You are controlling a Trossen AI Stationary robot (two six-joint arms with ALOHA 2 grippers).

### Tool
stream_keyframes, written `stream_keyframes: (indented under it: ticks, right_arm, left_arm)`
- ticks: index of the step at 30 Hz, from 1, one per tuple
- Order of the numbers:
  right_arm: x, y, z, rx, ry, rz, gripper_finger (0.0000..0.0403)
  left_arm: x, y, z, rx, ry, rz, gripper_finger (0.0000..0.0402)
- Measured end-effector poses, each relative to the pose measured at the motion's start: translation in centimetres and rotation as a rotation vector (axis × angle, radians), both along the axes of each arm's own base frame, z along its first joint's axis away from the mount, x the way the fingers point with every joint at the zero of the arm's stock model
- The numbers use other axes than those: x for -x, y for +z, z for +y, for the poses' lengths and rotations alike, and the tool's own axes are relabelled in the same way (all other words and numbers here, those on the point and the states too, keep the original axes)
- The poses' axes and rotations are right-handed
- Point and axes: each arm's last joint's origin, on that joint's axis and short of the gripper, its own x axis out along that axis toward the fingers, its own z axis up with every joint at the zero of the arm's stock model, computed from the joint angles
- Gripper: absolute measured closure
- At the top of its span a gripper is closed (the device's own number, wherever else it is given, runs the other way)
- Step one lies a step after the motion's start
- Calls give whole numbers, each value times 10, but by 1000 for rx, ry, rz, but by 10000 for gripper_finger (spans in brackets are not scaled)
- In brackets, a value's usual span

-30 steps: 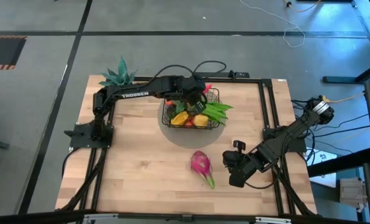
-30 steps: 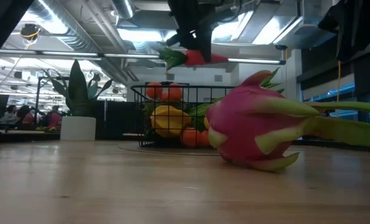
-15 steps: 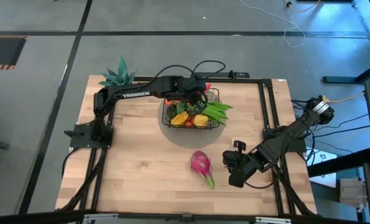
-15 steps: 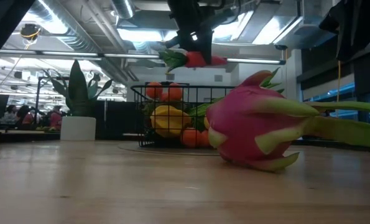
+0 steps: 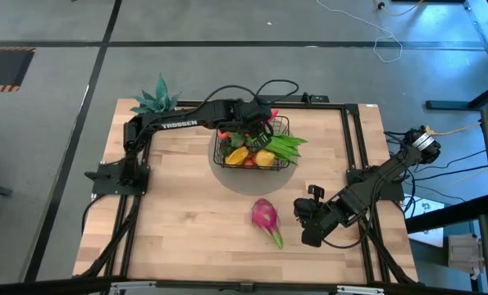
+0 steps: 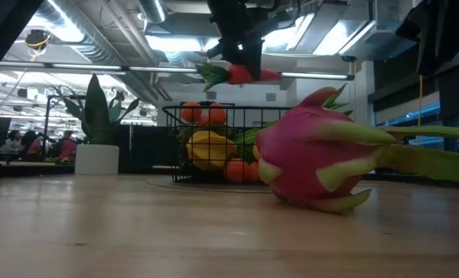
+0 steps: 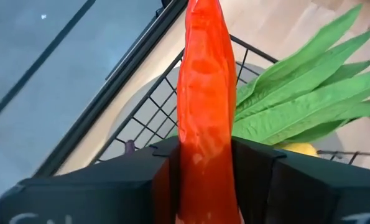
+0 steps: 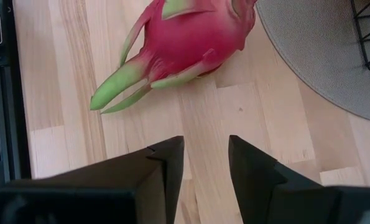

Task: Build produce basket
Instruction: Put the carrot into the wire basket, then put the dragon fruit into the wire basket

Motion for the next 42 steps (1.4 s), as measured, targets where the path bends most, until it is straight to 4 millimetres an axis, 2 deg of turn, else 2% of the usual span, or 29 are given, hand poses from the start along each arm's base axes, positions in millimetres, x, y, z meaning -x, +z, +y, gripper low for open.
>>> stream_keyframes:
  ticks: [11,21,27,32,35,37,39,42]
  right_arm:
    - [0,0,0,2,0,-1,287]
    - [0,0,0,2,0,-1,287]
    - [0,0,0,2,0,-1,287]
    - [0,0,0,12,-3,-8,287]
    - [-1,0,-1,29,-12,-21,287]
    - [-1,0,-1,33,-15,-25,287]
    - [-1,0,-1,31,-15,-28,287]
    - [-2,1,0,21,-15,-42,287]
  left_arm:
    - [0,0,-3,-3,-13,12,236]
    - [0,-2,-14,49,13,-3,227]
    - [10,-11,-36,95,0,154,229]
    - [18,-17,-70,107,-69,294,229]
    - [34,-21,-90,114,-110,472,229]
    - [51,-21,-99,122,-64,608,229]
    - [58,-19,-105,96,-22,614,229]
    - [72,-11,-118,126,-72,590,229]
